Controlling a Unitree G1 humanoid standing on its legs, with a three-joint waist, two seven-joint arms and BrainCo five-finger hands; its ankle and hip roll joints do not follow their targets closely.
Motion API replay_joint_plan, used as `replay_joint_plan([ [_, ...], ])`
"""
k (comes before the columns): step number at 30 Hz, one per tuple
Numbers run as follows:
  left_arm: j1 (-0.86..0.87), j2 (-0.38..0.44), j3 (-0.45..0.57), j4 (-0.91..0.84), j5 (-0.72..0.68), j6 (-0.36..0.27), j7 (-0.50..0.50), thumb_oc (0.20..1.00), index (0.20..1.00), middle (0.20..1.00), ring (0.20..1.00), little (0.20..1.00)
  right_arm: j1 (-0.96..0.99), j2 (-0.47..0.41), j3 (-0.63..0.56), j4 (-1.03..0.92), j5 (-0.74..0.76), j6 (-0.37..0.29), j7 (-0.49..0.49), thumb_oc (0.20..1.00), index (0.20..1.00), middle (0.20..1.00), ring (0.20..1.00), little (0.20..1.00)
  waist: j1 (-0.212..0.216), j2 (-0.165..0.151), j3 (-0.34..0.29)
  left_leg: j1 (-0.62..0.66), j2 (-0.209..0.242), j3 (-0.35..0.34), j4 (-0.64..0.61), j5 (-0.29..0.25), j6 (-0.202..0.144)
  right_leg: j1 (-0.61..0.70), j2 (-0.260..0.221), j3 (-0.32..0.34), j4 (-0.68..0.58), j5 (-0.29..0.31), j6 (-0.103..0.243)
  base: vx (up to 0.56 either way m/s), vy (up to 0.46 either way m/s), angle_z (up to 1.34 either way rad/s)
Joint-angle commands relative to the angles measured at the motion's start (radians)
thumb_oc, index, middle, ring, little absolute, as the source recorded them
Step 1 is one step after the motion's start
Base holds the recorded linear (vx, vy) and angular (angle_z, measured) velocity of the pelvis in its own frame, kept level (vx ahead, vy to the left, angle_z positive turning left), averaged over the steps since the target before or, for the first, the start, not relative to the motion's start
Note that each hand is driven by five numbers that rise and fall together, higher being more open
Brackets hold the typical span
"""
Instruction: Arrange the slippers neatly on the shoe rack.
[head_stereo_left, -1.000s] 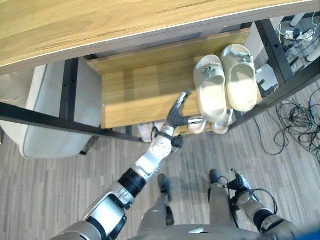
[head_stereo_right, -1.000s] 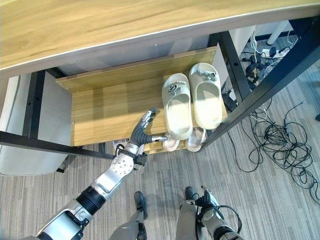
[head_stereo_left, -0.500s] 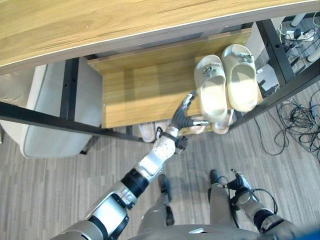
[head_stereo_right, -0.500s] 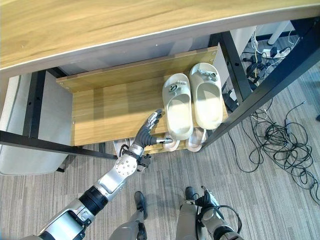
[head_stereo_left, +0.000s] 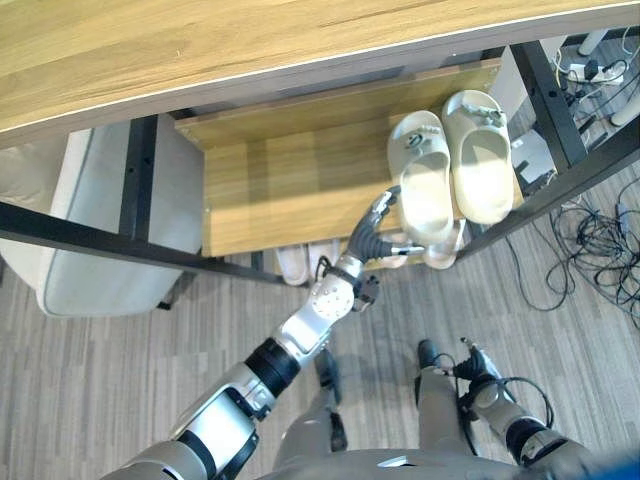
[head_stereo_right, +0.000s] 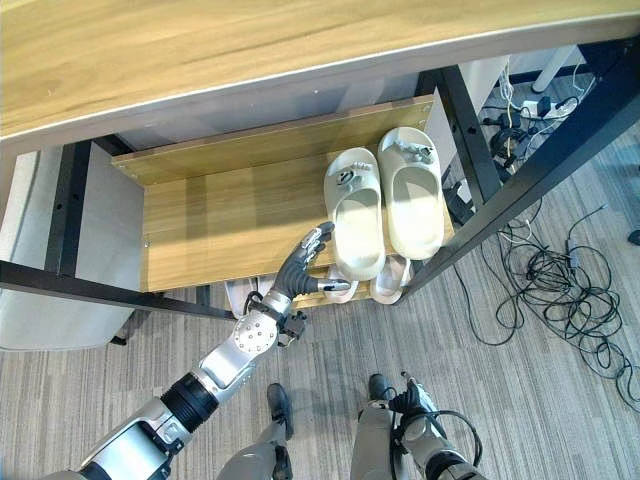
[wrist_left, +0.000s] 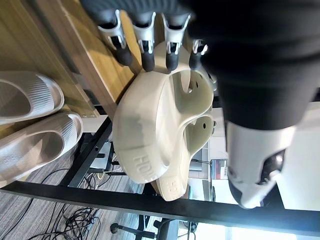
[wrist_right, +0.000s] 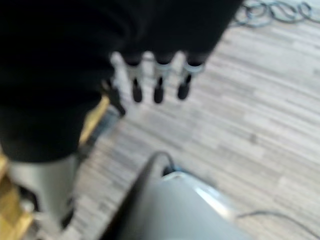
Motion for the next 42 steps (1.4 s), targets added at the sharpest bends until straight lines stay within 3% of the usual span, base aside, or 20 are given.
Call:
replay_joint_plan([
  [1,-0.038,-0.049,-0.050,0.024,-0.025,-0.004,-0.041,1.000,1.000,1.000,1.000,1.000,-0.022,0.030,0.053,0.020,0.009,0.005,-0.004,1.000,1.000,1.000,1.000,1.000,-0.001,-0.022,0.010,-0.016,0.000,-0.058,0.006,-0.001,-0.059,0.083,-0.033,-0.038,-0.365,0.314,0.036,0.01,-0.013,0.06],
  [22,-0.053,-0.038,-0.040,0.035,0.050,0.004,-0.015,1.000,1.000,1.000,1.000,1.000,-0.008,0.046,0.057,0.028,0.008,0.005,-0.008,1.000,1.000,1.000,1.000,1.000,-0.001,-0.041,-0.007,-0.009,0.005,-0.066,0.005,-0.003,-0.060,0.100,-0.029,-0.052,-0.374,0.314,0.035,0.00,-0.001,0.01],
  [35,-0.032,0.068,0.109,-0.074,0.181,0.002,0.045,1.000,1.000,1.000,1.000,1.000,0.022,0.046,0.013,0.041,0.001,0.018,0.003,1.000,1.000,1.000,1.000,1.000,0.024,-0.051,-0.040,0.024,0.006,-0.078,0.004,-0.010,-0.065,0.150,-0.034,-0.074,-0.381,0.305,0.040,0.02,0.001,0.02],
  [42,0.034,0.136,0.168,-0.165,0.218,-0.006,0.028,1.000,1.000,1.000,1.000,1.000,0.035,0.052,-0.013,0.039,0.000,0.021,0.010,1.000,1.000,1.000,1.000,1.000,0.040,-0.056,-0.055,0.053,0.008,-0.084,0.003,-0.016,-0.068,0.192,-0.036,-0.089,-0.388,0.301,0.043,0.03,0.010,0.06],
])
